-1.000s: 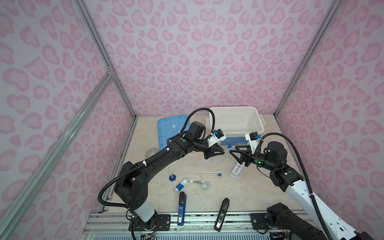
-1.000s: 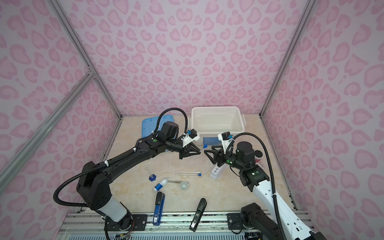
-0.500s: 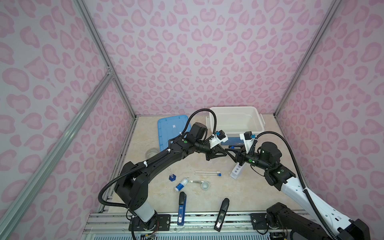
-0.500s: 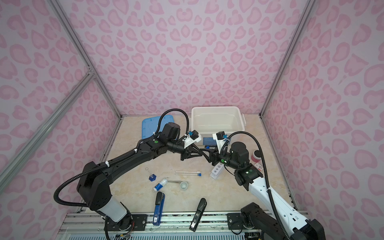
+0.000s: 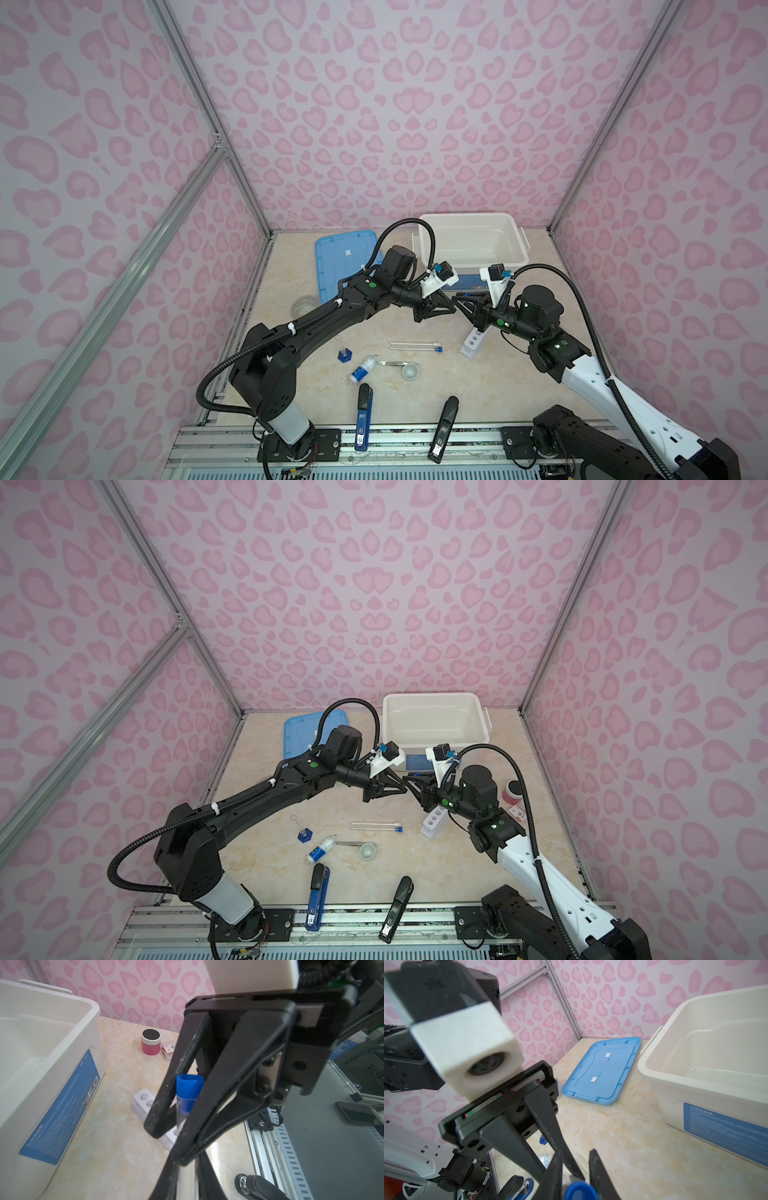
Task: Organize the chemistry lab equipment
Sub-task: 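Grasp the tube near its blue cap with the right gripper, open left gripper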
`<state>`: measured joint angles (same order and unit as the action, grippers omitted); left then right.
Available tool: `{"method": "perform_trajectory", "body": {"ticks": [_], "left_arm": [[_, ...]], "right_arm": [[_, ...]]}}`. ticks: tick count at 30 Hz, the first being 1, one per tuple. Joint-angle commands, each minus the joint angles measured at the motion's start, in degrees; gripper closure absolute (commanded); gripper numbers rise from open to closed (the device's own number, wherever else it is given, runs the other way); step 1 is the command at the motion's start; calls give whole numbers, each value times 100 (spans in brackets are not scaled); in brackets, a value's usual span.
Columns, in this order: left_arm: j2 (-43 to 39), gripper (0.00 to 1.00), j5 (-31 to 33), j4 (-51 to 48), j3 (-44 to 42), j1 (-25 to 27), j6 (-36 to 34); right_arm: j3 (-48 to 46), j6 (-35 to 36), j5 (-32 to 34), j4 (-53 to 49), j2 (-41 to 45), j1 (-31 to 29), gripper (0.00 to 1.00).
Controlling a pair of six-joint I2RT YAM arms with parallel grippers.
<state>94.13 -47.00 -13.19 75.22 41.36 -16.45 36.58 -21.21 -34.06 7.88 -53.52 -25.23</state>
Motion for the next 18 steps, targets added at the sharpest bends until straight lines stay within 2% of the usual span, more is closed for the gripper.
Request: {"method": "perform_trajectory", "body": {"ticks": [1, 9, 12, 18], "left_arm": [[-13, 89, -20, 183, 28, 10, 1], [49, 86, 22, 203, 80, 38, 1], [44, 79, 58, 212, 80, 38, 1], [20, 57, 123, 228, 54, 47, -35]], "right_arm": [[-43, 15, 109, 179, 35, -8, 81], [2, 20, 3, 43, 25, -7, 88], [25, 48, 28, -34, 16, -8, 88], [121, 120, 137, -187, -17, -3, 91]]}}
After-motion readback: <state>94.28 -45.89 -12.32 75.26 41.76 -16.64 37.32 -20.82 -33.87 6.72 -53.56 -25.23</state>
